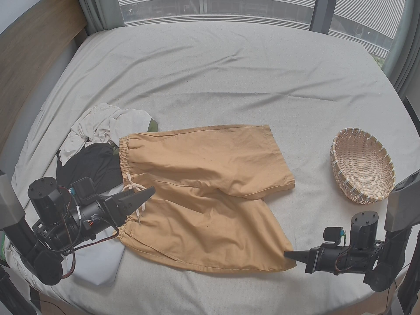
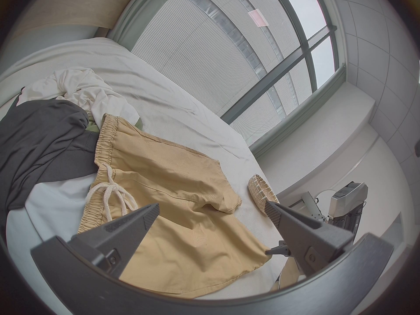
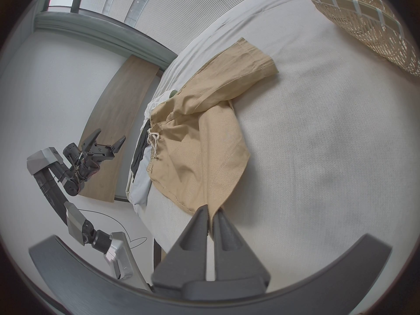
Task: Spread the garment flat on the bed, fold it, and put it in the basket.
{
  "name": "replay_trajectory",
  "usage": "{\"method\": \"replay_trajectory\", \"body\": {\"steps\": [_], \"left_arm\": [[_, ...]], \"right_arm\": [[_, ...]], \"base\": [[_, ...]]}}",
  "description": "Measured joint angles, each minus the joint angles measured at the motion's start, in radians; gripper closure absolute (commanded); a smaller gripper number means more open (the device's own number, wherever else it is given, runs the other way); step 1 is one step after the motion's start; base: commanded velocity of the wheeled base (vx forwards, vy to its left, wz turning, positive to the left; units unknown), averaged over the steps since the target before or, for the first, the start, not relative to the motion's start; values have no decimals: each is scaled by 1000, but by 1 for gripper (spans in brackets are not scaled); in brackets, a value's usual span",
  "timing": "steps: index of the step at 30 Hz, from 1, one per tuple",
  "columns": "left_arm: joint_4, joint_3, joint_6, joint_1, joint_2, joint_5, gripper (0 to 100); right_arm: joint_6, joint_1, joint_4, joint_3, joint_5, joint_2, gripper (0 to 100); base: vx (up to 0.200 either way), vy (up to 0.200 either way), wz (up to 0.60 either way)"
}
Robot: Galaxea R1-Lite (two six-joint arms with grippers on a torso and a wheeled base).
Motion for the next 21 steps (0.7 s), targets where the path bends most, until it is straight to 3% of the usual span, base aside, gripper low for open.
{"method": "replay_trajectory", "body": {"steps": [17,18,21], "left_arm": [[1,21,1,0,0,1,0],[0,22,0,0,0,1,0],[1,25,1,1,1,1,0]], "right_arm": [[22,131,-1,-29,-37,78,100],[22,132,-2,-29,-37,85,0],[21,132,-2,-26,-40,102,0]], "base": [[0,0,0],[0,0,0],[0,0,0]]}}
